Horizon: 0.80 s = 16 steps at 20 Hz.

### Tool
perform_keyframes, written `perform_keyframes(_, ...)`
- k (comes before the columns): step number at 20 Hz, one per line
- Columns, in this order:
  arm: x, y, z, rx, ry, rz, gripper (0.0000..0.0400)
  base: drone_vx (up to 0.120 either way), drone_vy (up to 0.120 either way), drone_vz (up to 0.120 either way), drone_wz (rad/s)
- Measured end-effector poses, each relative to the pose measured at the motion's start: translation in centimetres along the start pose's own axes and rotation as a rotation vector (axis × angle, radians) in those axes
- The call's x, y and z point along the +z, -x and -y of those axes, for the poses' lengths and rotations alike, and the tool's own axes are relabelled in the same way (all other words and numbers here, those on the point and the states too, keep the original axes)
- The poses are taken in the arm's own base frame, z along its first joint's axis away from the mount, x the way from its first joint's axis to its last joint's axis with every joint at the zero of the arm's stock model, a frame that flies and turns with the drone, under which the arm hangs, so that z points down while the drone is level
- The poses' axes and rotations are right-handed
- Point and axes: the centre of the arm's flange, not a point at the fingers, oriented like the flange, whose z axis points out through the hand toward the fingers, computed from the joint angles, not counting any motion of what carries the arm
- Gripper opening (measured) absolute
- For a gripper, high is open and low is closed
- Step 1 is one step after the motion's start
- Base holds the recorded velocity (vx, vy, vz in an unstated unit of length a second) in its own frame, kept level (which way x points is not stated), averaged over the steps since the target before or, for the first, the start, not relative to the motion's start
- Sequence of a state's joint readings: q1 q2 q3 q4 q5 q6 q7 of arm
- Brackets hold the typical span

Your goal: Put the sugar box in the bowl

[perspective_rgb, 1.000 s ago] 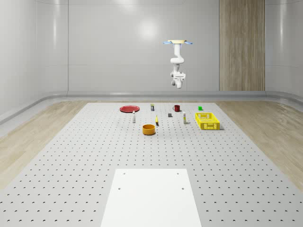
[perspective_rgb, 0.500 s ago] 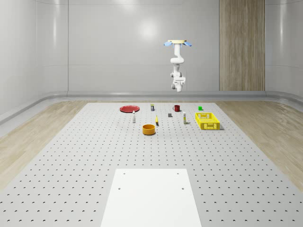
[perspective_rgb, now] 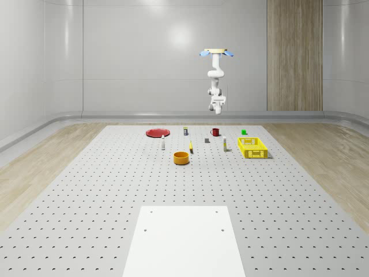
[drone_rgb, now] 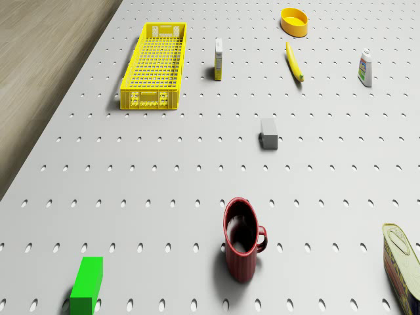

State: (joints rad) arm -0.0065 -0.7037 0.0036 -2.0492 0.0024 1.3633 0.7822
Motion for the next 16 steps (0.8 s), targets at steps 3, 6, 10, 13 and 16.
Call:
perform_keyframes(3, -0.17, 0.0, 0.0, 0.0, -0.002, -0.002, 0.04, 0.0, 0.0, 0.0, 0.0)
perform_keyframes(6, -0.25, 0.01, -0.01, 0.0, -0.003, -0.003, 0.04, 0.0, 0.0, 0.0, 0.0)
perform_keyframes(10, -0.3, 0.03, -0.02, 0.0, -0.005, -0.006, 0.04, 0.0, 0.0, 0.0, 0.0)
perform_keyframes(13, -0.31, 0.05, -0.03, 0.0, -0.006, -0.008, 0.04, 0.0, 0.0, 0.0, 0.0)
perform_keyframes(16, -0.32, 0.07, -0.05, 0.0, -0.008, -0.01, 0.04, 0.0, -0.08, 0.0, 0.0)
